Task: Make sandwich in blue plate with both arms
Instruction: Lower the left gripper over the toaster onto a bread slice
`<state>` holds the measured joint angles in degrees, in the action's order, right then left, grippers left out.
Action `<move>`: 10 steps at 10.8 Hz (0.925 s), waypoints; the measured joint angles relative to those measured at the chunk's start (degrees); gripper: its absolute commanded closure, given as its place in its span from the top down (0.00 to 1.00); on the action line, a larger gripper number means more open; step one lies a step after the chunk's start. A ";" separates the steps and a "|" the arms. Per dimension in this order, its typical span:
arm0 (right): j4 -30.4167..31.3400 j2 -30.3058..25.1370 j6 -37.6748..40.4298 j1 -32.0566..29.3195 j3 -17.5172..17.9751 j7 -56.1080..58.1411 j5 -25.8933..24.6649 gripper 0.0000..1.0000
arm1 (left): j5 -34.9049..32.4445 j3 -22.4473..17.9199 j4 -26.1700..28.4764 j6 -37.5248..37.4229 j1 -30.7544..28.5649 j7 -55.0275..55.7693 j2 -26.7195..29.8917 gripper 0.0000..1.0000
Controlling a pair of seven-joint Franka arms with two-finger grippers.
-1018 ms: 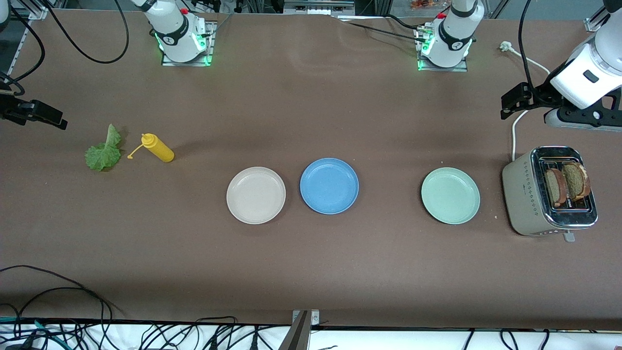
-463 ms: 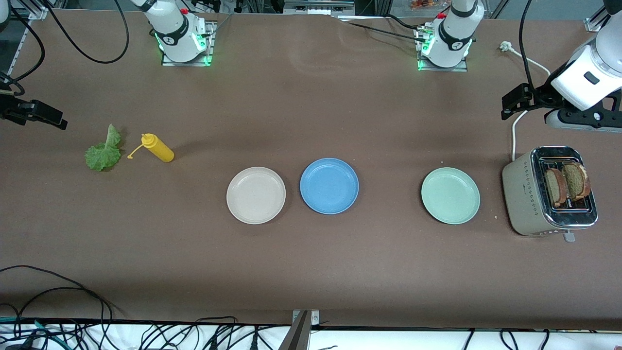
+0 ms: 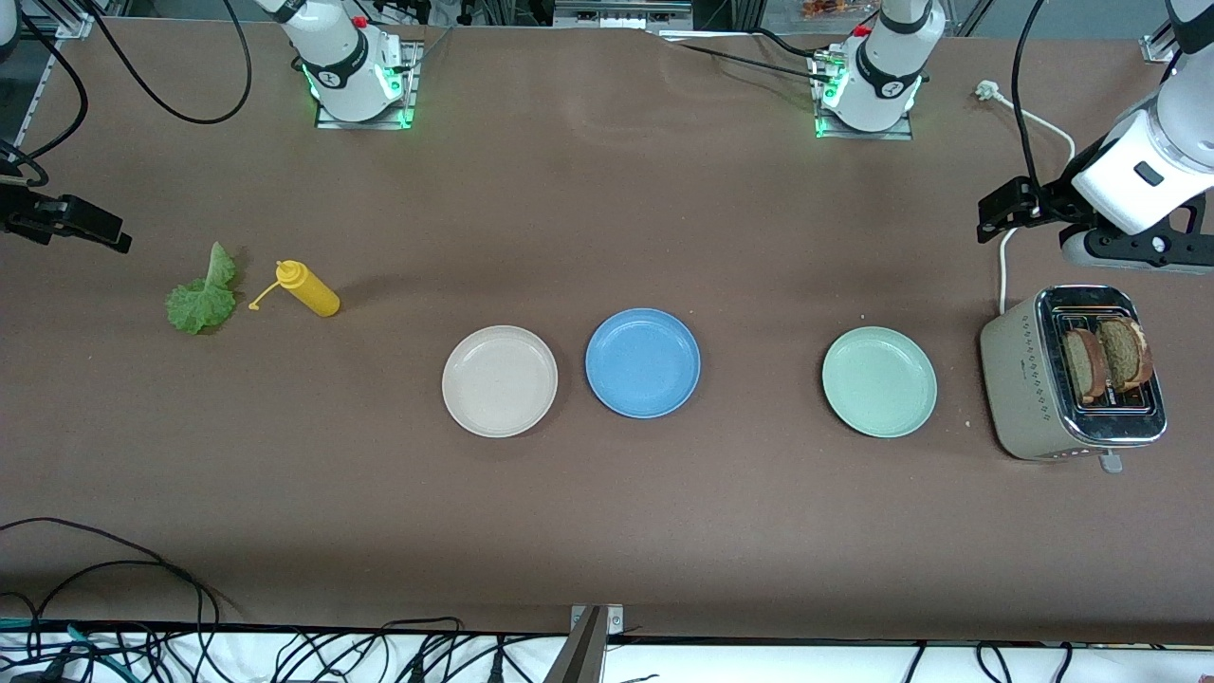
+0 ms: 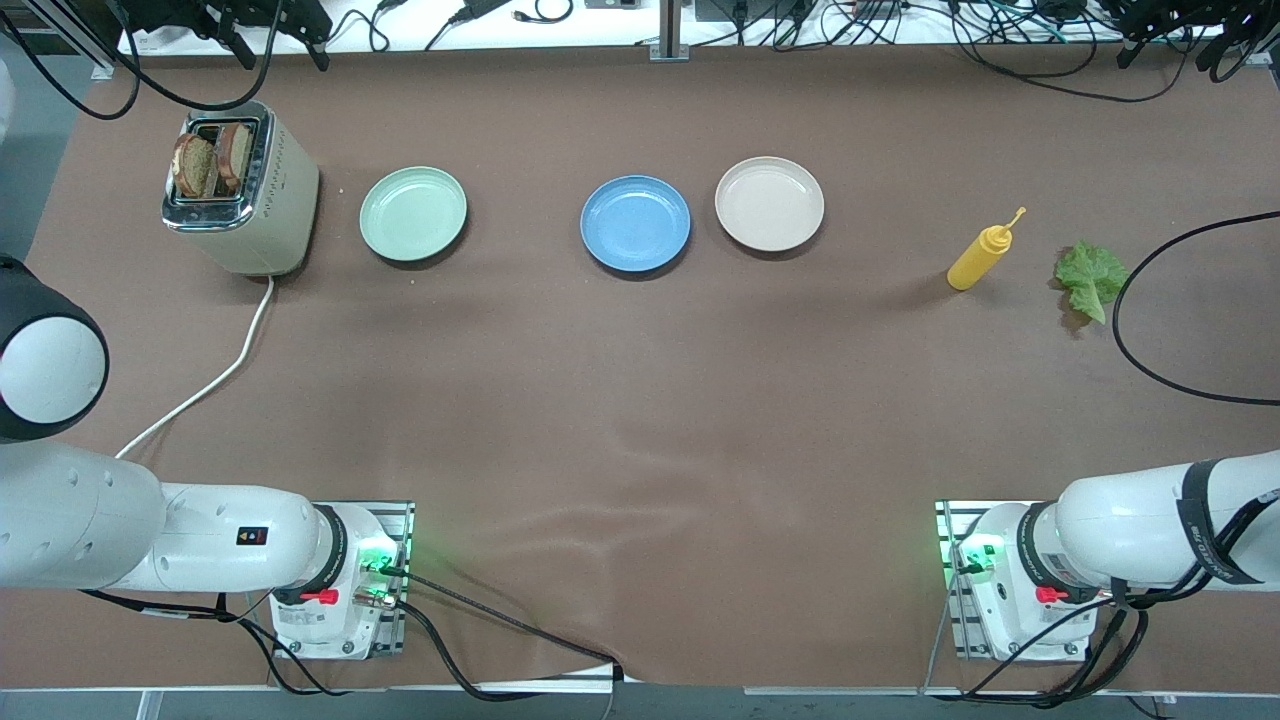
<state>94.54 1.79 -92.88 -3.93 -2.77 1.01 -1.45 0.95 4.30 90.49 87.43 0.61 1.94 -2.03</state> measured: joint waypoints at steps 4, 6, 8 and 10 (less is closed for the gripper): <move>0.00 -0.01 0.00 0.01 0.01 0.00 0.00 1.00 | 0.00 -0.50 0.01 0.10 -2.34 0.00 -1.74 1.00; 0.00 -0.01 0.00 0.03 0.01 0.00 0.00 1.00 | 0.00 -0.60 -0.43 0.48 -4.49 -0.22 -3.41 1.00; 0.00 -0.01 0.00 0.03 0.02 0.00 0.00 1.00 | -1.91 -0.64 -1.16 0.92 -5.84 -2.51 -5.78 1.00; 0.01 -0.03 0.00 0.03 0.03 0.00 0.00 1.00 | -4.82 -0.65 -3.57 1.70 -6.57 -5.17 -10.06 1.00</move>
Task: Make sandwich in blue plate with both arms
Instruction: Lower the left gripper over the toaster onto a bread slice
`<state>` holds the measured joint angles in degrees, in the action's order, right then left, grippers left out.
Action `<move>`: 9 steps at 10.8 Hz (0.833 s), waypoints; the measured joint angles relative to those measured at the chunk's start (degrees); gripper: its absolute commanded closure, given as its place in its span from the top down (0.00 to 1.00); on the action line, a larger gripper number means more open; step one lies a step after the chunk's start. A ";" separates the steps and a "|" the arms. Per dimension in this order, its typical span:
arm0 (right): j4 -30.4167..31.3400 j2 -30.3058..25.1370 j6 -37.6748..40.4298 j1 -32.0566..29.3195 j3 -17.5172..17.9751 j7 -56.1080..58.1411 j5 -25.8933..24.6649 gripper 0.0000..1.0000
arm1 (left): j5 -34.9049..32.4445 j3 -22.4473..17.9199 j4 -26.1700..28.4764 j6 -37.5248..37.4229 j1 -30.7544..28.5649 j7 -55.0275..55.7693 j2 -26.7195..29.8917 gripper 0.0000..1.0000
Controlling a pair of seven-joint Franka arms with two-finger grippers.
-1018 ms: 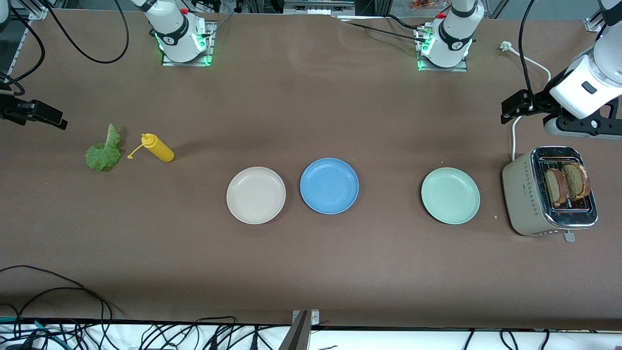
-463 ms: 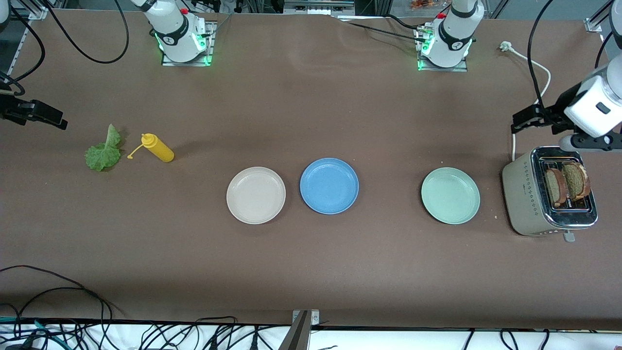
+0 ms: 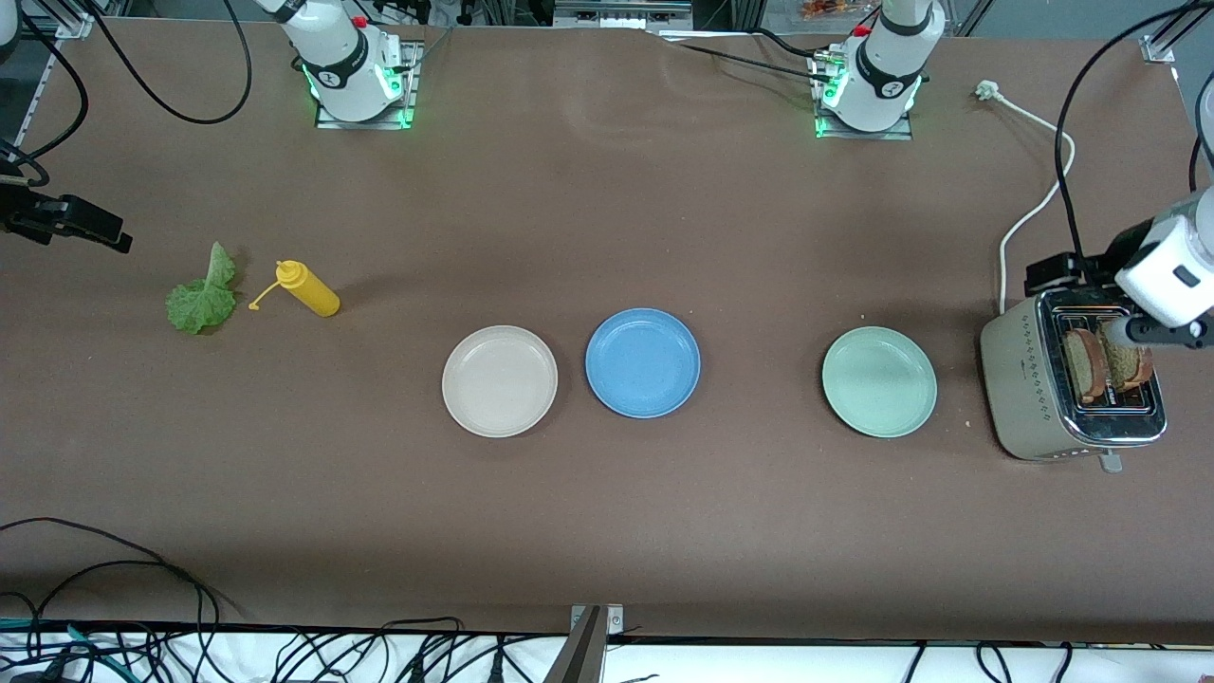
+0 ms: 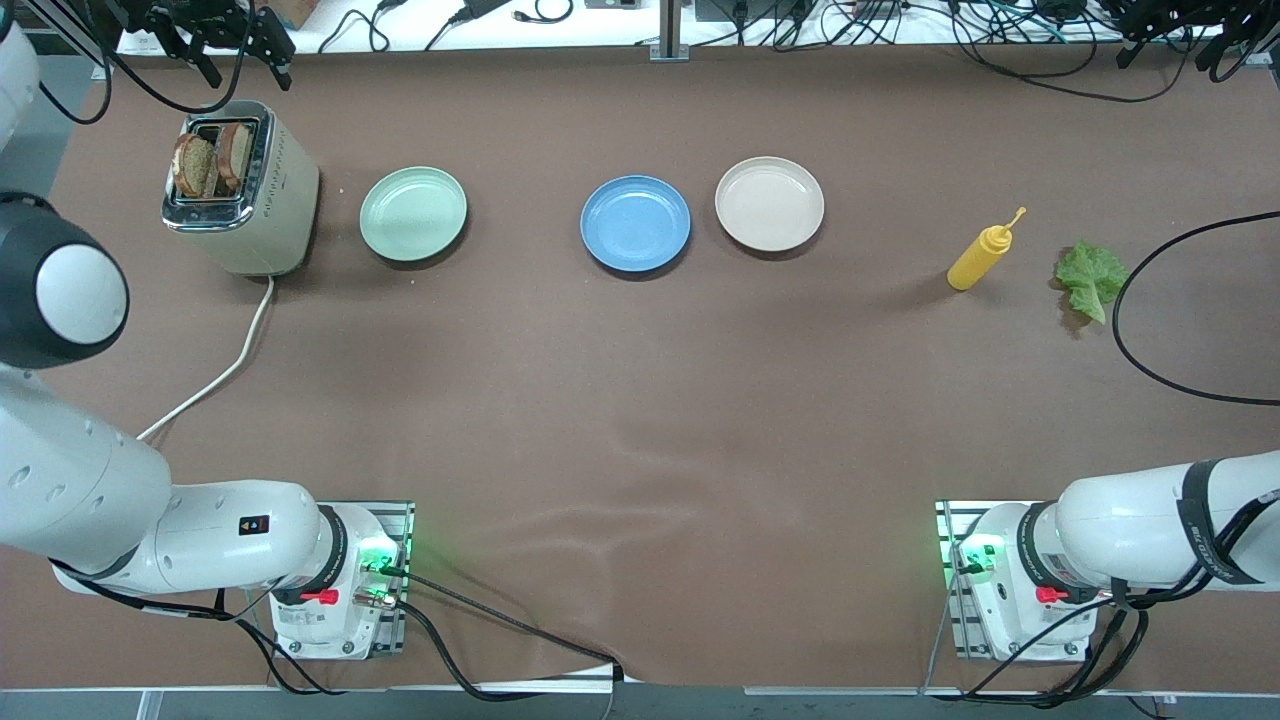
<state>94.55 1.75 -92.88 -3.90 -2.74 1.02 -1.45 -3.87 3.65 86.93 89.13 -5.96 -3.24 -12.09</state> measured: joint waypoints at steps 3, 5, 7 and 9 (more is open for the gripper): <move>0.01 0.01 0.00 0.01 0.00 0.00 0.00 1.00 | -0.59 -0.17 -2.07 5.43 -3.96 -1.32 -6.17 1.00; 0.01 0.01 0.00 0.01 0.00 0.00 0.00 1.00 | -0.61 -0.35 -2.23 11.39 -7.90 -6.23 -9.88 1.00; 0.01 0.01 0.00 0.02 0.01 0.00 0.00 1.00 | -0.61 -0.40 -2.35 13.73 -10.81 -9.24 -12.64 0.95; 0.01 0.01 0.00 0.02 0.01 0.00 0.00 1.00 | -0.61 -0.37 -2.35 13.80 -11.44 -9.65 -14.70 0.76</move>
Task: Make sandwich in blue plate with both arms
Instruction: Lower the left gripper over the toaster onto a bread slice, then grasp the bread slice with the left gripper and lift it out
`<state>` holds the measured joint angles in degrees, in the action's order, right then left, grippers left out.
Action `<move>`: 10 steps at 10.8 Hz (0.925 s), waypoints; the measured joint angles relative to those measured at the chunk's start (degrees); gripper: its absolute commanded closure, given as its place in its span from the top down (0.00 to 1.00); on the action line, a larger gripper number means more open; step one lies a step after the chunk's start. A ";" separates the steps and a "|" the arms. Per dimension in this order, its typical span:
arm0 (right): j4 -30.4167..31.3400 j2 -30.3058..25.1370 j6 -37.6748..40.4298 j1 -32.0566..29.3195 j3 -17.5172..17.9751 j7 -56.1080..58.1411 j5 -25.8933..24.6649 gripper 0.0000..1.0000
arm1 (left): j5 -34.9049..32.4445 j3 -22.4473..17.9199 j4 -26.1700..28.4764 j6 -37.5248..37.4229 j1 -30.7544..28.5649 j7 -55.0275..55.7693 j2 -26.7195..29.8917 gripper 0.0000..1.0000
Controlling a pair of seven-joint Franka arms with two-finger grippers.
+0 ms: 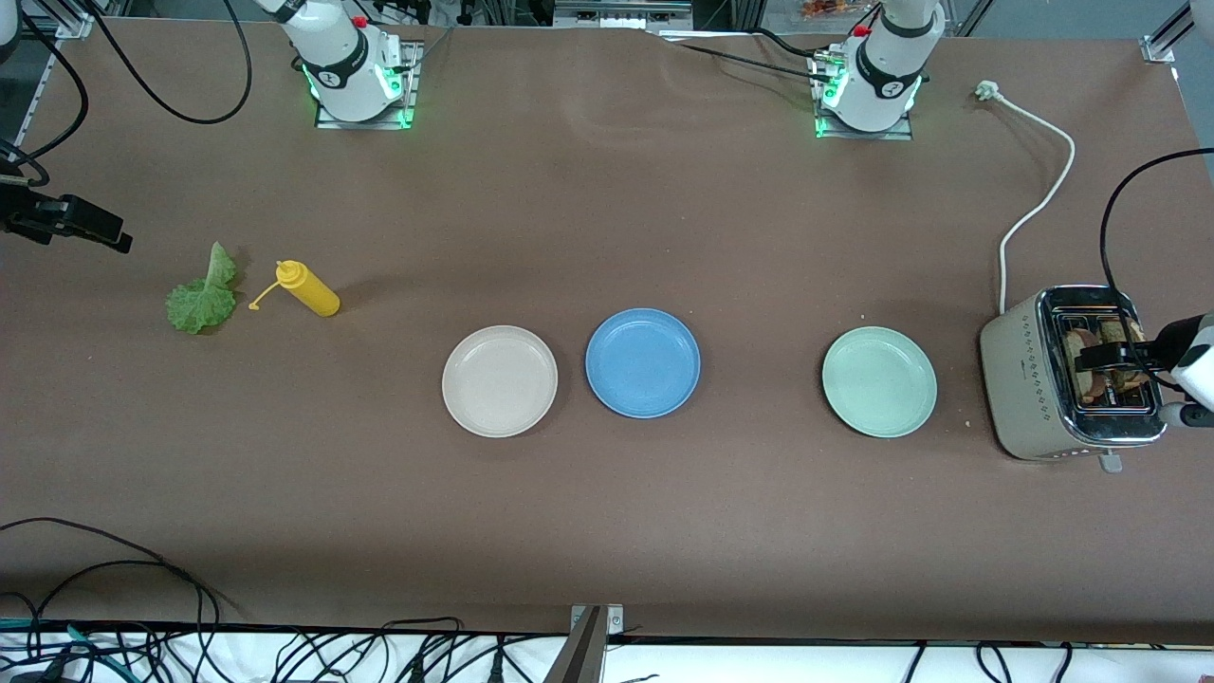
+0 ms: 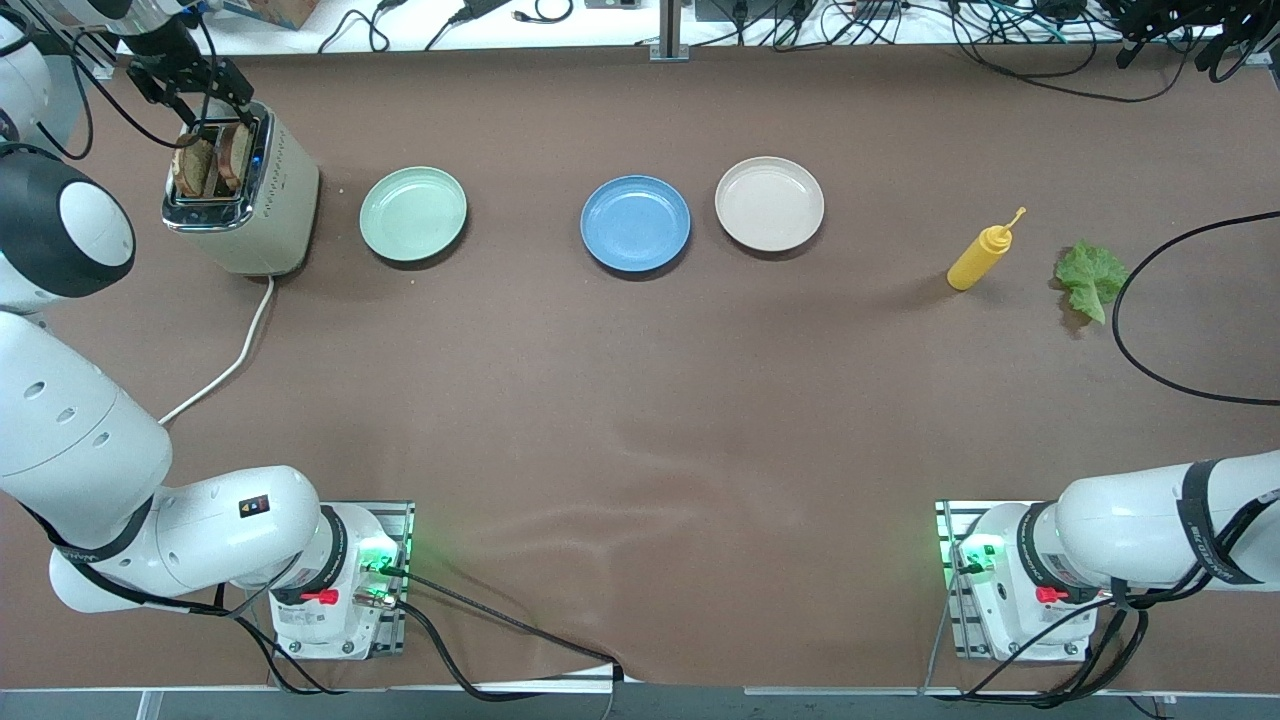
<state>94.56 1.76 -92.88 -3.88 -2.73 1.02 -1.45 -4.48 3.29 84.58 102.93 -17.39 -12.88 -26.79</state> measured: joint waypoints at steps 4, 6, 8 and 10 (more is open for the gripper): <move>0.00 0.00 0.00 0.00 0.00 0.00 0.00 1.00 | -2.36 0.34 1.01 -0.15 0.03 0.00 -2.01 0.05; 0.00 0.00 0.00 0.00 0.00 0.00 0.00 1.00 | -2.70 0.34 1.00 -0.50 -0.03 0.00 -2.01 0.00; 0.00 0.00 0.00 0.00 0.00 0.00 0.00 1.00 | -2.73 0.34 0.94 -1.03 -0.03 0.00 -2.00 0.00; 0.00 0.00 0.00 0.00 0.00 0.00 0.00 1.00 | -2.73 0.50 0.62 -1.59 -0.01 0.00 -1.85 0.00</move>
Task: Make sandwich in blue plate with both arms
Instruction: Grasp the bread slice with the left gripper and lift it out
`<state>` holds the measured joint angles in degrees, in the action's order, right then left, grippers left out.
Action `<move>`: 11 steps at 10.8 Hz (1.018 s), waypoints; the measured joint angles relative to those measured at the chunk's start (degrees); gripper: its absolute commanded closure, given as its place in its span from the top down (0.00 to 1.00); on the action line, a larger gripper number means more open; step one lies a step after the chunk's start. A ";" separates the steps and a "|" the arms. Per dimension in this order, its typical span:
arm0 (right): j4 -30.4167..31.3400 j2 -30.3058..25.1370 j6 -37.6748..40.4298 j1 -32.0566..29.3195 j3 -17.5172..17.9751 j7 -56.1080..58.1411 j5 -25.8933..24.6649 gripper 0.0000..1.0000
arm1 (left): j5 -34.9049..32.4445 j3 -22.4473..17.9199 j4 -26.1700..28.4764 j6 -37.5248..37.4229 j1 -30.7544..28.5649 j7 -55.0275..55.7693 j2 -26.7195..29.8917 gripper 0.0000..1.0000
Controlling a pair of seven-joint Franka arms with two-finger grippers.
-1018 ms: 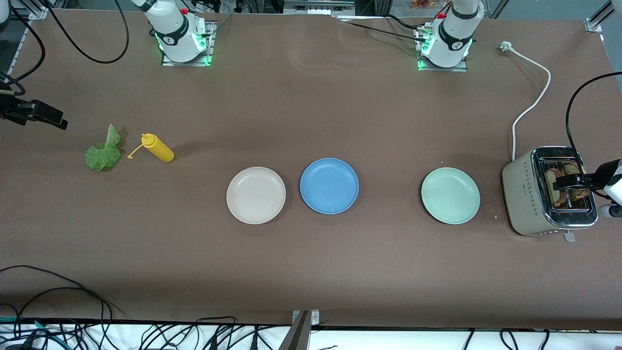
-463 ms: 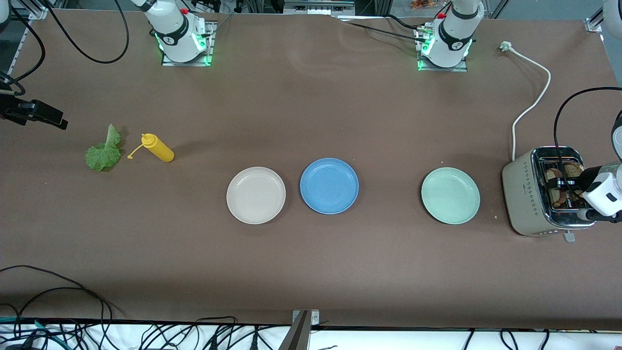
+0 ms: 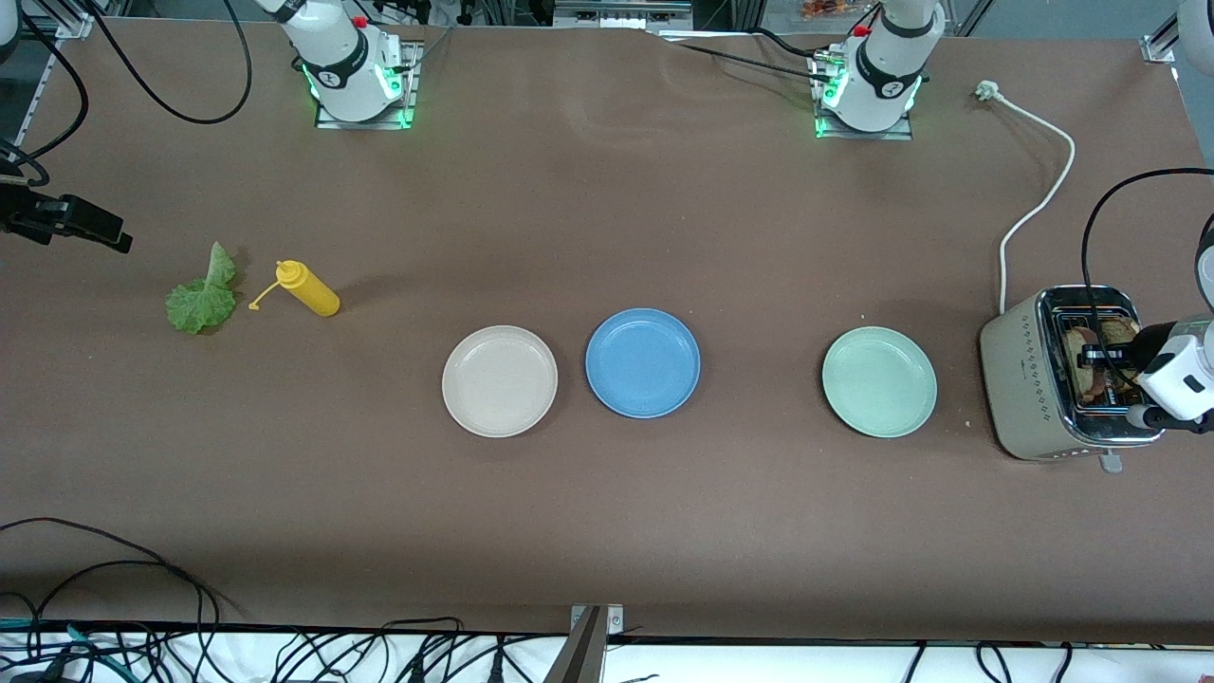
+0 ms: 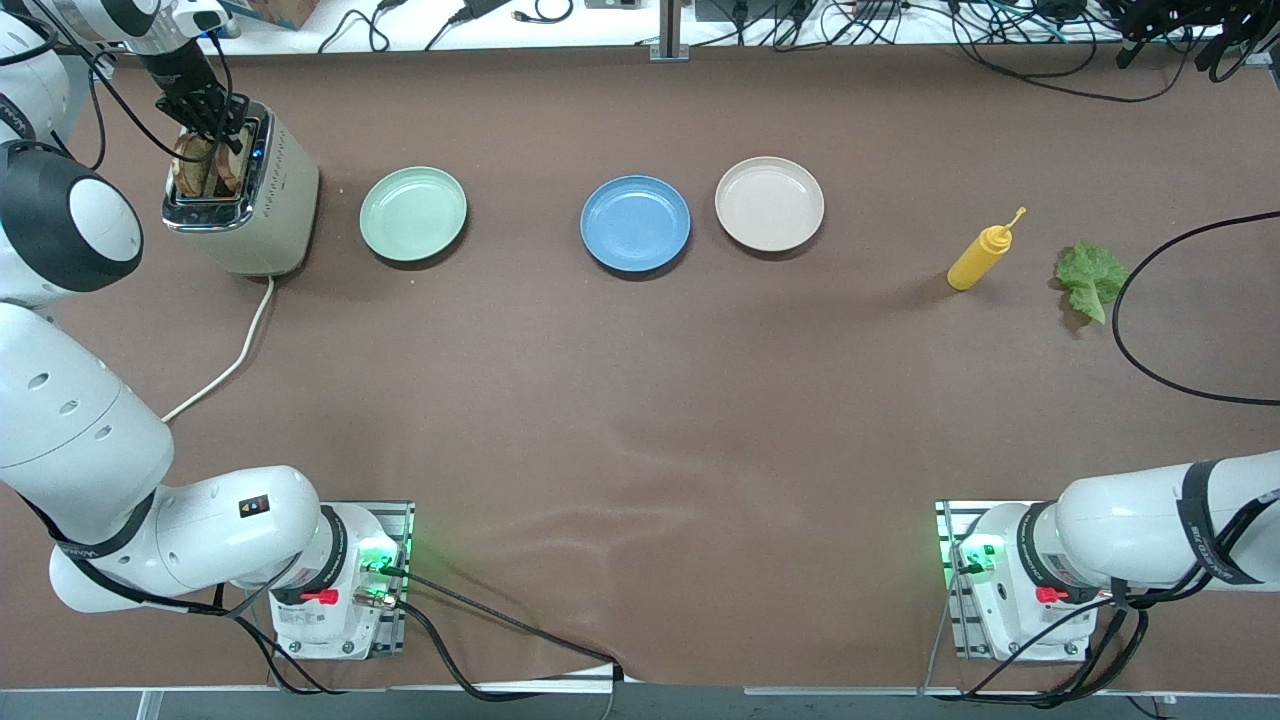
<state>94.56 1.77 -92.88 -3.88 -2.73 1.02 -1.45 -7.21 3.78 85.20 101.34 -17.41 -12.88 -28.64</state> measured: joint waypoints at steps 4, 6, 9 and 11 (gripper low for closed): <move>0.00 0.00 -0.01 0.00 -0.01 0.00 0.00 1.00 | -0.05 1.11 -3.72 -6.54 0.23 0.00 3.54 0.00; 0.00 0.00 -0.01 -0.01 -0.04 0.00 -0.01 1.00 | -0.89 1.61 -6.13 -11.10 1.52 0.00 6.50 0.00; 0.00 0.00 -0.01 -0.01 -0.06 0.00 -0.01 1.00 | -1.06 1.83 -8.19 -17.27 7.12 0.05 9.91 0.00; 0.01 0.00 -0.01 -0.02 -0.07 0.00 -0.03 1.00 | -0.16 2.33 -8.28 -20.73 11.76 0.09 10.74 0.00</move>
<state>94.56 1.77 -92.89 -3.90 -2.81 1.02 -1.48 -7.37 6.12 76.92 80.61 -5.65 -12.79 -17.90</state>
